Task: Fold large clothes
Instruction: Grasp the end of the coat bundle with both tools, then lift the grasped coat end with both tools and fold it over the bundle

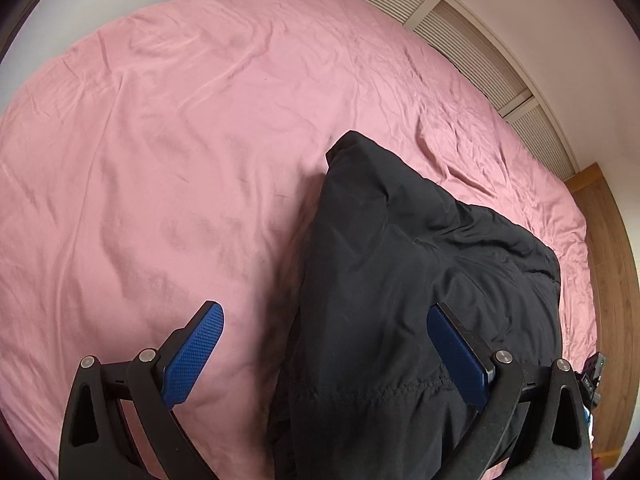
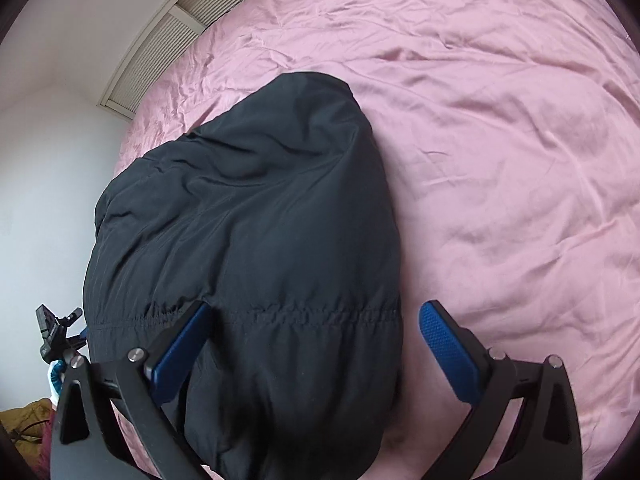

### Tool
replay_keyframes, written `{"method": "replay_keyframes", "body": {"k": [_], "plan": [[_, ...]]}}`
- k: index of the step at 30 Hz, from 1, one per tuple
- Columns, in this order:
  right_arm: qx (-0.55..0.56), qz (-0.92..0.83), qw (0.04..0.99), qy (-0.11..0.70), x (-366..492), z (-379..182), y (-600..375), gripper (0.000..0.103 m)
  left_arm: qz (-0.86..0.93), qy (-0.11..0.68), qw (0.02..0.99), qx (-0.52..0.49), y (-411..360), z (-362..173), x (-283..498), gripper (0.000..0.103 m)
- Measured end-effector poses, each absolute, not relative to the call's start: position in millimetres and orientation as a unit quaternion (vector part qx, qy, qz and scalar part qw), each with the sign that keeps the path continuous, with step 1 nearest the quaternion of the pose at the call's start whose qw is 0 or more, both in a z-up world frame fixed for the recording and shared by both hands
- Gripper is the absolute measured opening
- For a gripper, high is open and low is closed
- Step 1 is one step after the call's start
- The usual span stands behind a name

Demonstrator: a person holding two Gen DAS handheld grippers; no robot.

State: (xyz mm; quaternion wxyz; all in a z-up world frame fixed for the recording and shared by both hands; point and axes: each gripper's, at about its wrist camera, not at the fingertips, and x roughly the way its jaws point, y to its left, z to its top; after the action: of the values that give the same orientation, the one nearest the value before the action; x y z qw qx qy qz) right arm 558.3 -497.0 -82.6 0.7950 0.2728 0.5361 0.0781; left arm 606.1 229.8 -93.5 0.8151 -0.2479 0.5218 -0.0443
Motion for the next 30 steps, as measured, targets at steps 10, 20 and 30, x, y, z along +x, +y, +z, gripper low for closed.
{"method": "replay_keyframes", "body": {"k": [10, 20, 30], "plan": [[0.336, 0.158, 0.745, 0.554, 572, -143, -487, 0.103, -0.174, 0.550, 0.743, -0.339, 207, -168, 609, 0.100], [0.364, 0.203, 0.714, 0.563, 584, -180, -469, 0.103, -0.210, 0.553, 0.710, -0.382, 193, -198, 619, 0.102], [0.380, 0.224, 0.708, 0.551, 581, -193, -451, 0.103, -0.213, 0.550, 0.703, -0.397, 175, -204, 616, 0.102]]}}
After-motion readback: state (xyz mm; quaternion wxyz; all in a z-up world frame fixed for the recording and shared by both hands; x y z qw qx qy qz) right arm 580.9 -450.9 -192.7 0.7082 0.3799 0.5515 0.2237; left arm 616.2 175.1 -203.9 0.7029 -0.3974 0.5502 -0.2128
